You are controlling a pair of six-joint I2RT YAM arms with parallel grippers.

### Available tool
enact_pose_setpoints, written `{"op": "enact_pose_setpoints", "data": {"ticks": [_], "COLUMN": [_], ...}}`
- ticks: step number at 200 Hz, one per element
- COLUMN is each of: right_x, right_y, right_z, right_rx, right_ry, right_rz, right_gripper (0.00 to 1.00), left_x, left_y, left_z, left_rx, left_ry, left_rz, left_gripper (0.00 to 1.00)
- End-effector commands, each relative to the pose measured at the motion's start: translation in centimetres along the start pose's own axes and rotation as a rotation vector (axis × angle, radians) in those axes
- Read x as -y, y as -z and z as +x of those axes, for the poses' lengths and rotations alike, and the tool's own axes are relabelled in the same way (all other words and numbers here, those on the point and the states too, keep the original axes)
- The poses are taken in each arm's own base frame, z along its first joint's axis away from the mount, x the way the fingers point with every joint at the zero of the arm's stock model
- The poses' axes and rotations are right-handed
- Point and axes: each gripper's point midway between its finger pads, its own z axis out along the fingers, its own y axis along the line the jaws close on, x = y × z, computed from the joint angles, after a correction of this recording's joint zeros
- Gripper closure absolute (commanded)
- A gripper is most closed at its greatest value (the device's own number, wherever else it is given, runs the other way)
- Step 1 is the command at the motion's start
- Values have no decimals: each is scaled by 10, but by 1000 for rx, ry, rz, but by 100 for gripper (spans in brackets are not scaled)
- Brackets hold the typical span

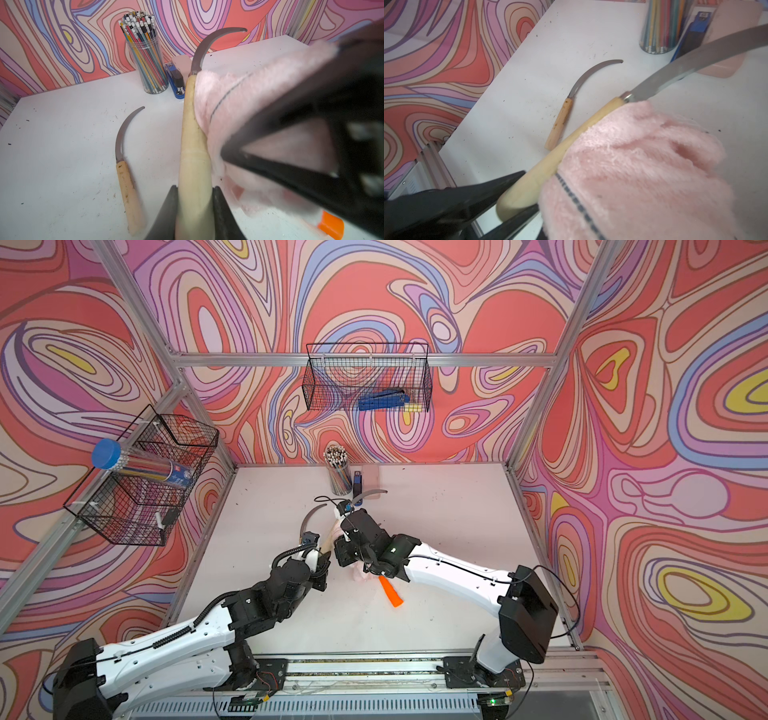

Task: Wipe small sickles with rags
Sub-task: Wipe the small sickle.

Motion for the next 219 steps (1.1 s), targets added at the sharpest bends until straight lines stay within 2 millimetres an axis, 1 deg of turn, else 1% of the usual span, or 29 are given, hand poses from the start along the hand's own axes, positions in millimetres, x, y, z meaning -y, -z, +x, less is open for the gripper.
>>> {"op": "enact_pose_setpoints", "data": {"ticks": [1, 17, 38, 50, 63, 75, 85, 97, 114, 141, 153, 164, 172, 194, 219], "right_x": [38, 42, 31, 16, -5, -25, -42, -60, -77, -89, -85, -77, -68, -35, -10], "right_y": [3, 5, 7, 10, 13, 14, 14, 15, 18, 25, 28, 26, 23, 8, -3], "right_z": [-13, -18, -19, -20, -19, -16, -12, -8, -3, 1, -1, -3, -4, -7, -9], "right_rx": [55, 69, 63, 73, 80, 75, 66, 61, 61, 66, 81, 81, 72, 46, 42], "right_ry": [-69, -53, -58, -40, 25, 79, 105, 125, 162, 148, 127, 101, 72, -3, 4], "right_rz": [100, 123, 67, 24, -6, -32, -82, -141, -200, -284, -277, -264, -259, -208, -93], "right_gripper": [100, 100, 100, 100, 100, 100, 100, 100, 100, 100, 100, 100, 100, 100, 100], "left_x": [13, 15, 19, 20, 20, 21, 21, 21, 20, 18, 18, 17, 17, 18, 20], "left_y": [2, 1, 1, 0, -1, -1, -2, -3, -4, -5, -4, -3, -2, 0, 1], "left_z": [-8, -9, -8, -7, -8, -8, -8, -8, -7, -8, -8, -7, -9, -9, -8], "left_rx": [26, 27, 21, 18, 18, 19, 16, 17, 15, 16, 17, 19, 22, 26, 22], "left_ry": [20, 15, 12, 8, 4, 1, -2, -2, -6, -10, -9, -7, -2, 0, 1], "left_rz": [74, 81, 96, 100, 100, 101, 101, 98, 86, 72, 74, 74, 76, 91, 103], "left_gripper": [100, 100, 100, 100, 100, 100, 100, 100, 100, 100, 100, 100, 100, 100, 100]}}
